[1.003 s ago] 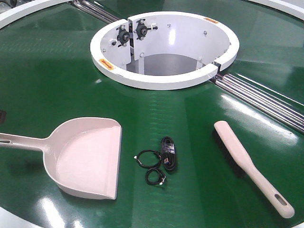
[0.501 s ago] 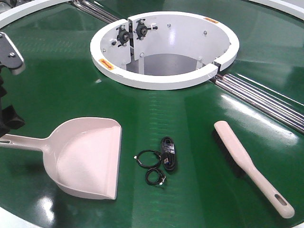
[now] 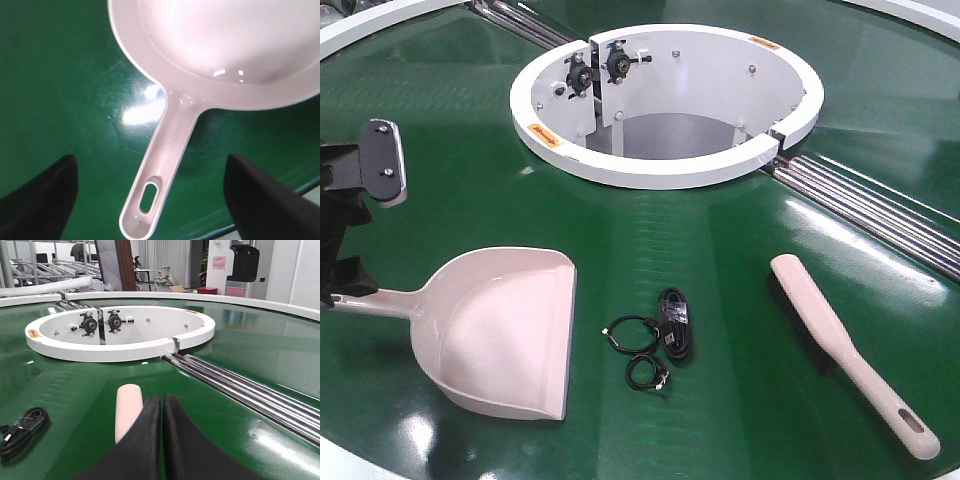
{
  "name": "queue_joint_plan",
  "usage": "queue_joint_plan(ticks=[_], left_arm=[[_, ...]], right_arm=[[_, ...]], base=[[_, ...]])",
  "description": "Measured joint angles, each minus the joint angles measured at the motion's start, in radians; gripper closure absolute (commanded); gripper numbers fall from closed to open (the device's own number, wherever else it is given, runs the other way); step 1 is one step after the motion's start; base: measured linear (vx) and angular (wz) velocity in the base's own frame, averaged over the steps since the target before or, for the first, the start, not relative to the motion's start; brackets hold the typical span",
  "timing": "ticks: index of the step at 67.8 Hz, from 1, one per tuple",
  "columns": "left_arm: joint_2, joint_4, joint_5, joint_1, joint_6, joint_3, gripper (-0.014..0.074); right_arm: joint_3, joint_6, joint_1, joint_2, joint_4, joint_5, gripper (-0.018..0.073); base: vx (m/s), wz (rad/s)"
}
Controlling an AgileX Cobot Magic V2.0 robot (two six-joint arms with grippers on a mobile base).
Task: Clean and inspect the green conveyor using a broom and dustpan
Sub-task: 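Lower the left gripper onto the pink dustpan handle and grasp it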
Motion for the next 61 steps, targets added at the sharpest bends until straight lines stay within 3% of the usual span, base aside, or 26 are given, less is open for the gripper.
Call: queue_joint_plan(ticks=[11,32,61], left_arm=[[0.024,0.005,0.003,0.0,0.101,0.0,0.0043],[0.111,0.005,-0.001,0.0,0.195,0.0,0.0043],[0.199,0.005,-0.028,0.0,0.219,-0.003,0.0043]], right_arm=[[0.0,0.0,0.0,0.0,0.0,0.0,0.0569],[0.0,0.0,0.0,0.0,0.0,0.0,0.0569],[0.0,0.0,0.0,0.0,0.0,0.0,0.0569]], base=[[0.0,0.0],[0.0,0.0],[0.0,0.0]])
